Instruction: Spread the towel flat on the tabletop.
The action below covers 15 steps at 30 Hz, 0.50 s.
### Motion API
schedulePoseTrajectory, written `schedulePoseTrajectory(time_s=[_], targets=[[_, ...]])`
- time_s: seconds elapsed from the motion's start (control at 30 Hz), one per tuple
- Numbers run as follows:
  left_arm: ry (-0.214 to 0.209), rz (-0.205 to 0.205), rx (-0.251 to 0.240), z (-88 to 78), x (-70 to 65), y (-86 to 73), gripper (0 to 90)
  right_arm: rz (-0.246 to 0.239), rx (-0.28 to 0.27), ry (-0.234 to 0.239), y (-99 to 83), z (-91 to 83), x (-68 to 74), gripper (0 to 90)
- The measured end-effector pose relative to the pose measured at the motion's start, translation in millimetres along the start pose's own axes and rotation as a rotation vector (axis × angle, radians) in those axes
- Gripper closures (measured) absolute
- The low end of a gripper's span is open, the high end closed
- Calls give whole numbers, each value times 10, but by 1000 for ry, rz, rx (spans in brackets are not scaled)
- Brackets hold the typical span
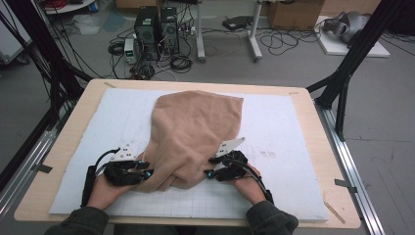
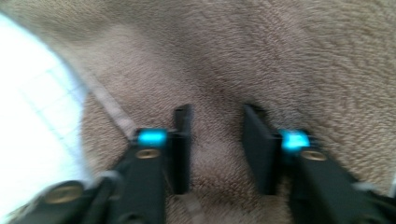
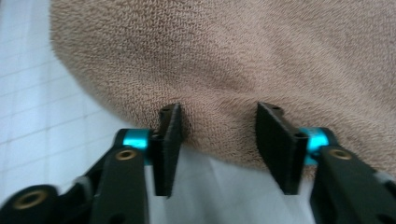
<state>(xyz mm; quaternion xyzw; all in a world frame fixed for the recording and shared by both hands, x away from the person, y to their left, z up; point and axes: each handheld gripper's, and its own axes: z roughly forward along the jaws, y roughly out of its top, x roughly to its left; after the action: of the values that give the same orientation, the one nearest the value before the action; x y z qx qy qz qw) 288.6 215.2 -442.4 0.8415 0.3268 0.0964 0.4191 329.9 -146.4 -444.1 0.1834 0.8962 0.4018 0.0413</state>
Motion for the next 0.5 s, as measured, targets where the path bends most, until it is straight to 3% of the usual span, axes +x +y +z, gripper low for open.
schedulePoseTrajectory(time_s=[0.03, 0.07, 0.1, 0.17, 0.37, 0.4, 0.43, 0.5], targets=[[9, 7, 4, 22, -12, 6, 747, -2, -8, -2, -2, 15, -8, 569], [17, 14, 9, 39, -24, 20, 842, -14, -26, -4, -8, 23, -24, 702], [20, 16, 14, 48, -40, 37, 842, -14, -26, -4, -8, 23, -24, 702], [25, 28, 19, 42, -71, 70, 883, -12, -35, 19, -14, 8, -55, 812], [-6, 39, -42, -107, -213, 143, 895, -41, -53, 14, 9, -267, -55, 850], [0, 53, -40, -126, -245, 160, 896, -45, -69, 2, 23, -438, -49, 850], [3, 64, -33, -140, -275, 181, 896, -45, -69, 2, 23, -438, -49, 850], [-15, 69, -40, -173, -338, 222, 896, -51, -84, -14, 40, -620, -49, 850]])
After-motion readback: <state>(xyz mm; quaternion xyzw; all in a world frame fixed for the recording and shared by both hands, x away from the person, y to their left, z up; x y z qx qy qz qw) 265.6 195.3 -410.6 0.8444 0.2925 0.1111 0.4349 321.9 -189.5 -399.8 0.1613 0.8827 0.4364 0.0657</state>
